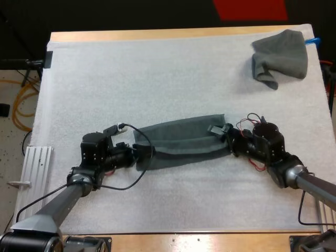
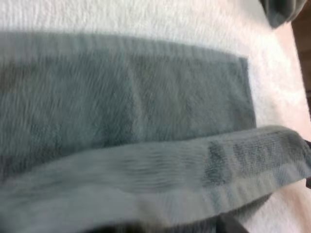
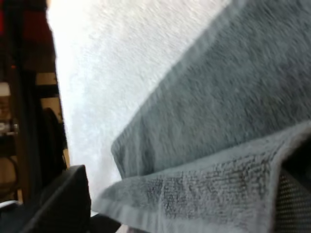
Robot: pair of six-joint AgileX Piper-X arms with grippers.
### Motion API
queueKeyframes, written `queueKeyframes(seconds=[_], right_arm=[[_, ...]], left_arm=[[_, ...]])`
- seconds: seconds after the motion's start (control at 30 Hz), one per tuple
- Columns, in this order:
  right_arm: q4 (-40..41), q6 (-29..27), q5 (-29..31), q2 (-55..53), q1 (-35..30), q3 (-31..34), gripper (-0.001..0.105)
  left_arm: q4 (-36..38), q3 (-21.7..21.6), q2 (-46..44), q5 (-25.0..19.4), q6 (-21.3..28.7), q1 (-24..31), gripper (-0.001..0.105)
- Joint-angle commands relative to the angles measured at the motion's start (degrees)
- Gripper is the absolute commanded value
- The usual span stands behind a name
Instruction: Pick towel from pile fold and stack
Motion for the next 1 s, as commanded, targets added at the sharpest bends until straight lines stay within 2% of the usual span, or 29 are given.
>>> queueKeyframes(seconds=[0.0, 0.13, 0.3, 0.43, 0.63, 0.77, 0.87, 0.97], right_arm=[[-2.0, -0.7, 0.3, 0.3, 0.0, -0.6, 0.071], [-3.7, -3.3, 1.6, 1.5, 0.0, -2.1, 0.071], [-3.8, -14.9, 3.9, 1.7, 0.0, -7.9, 0.071], [-1.3, -18.2, 3.5, 1.7, 0.0, -13.2, 0.071], [11.6, -27.1, 1.4, 0.3, 0.0, -20.5, 0.071], [21.1, -34.2, 2.6, -3.4, 0.0, -22.3, 0.071], [27.2, -38.7, 5.6, -7.7, 0.0, -22.5, 0.071], [33.3, -42.6, 8.6, -12.1, 0.0, -22.5, 0.071]], left_arm=[[-1.7, -0.9, -0.2, -0.7, 0.3, 0.0, 0.039], [-2.3, -3.5, -0.2, -0.7, 0.9, 0.0, 0.039], [-2.3, -8.6, -0.2, 1.0, 3.3, 0.0, 0.039], [-1.5, -11.3, -2.6, 2.5, 4.9, 0.0, 0.039], [-1.4, -12.0, -11.7, 2.7, 5.5, 0.0, 0.039], [1.3, -12.0, -18.4, 1.5, 6.5, 0.0, 0.040], [7.5, -12.0, -24.5, 0.0, 10.6, 0.0, 0.041], [15.8, -12.0, -30.4, -3.0, 15.0, 0.0, 0.055]])
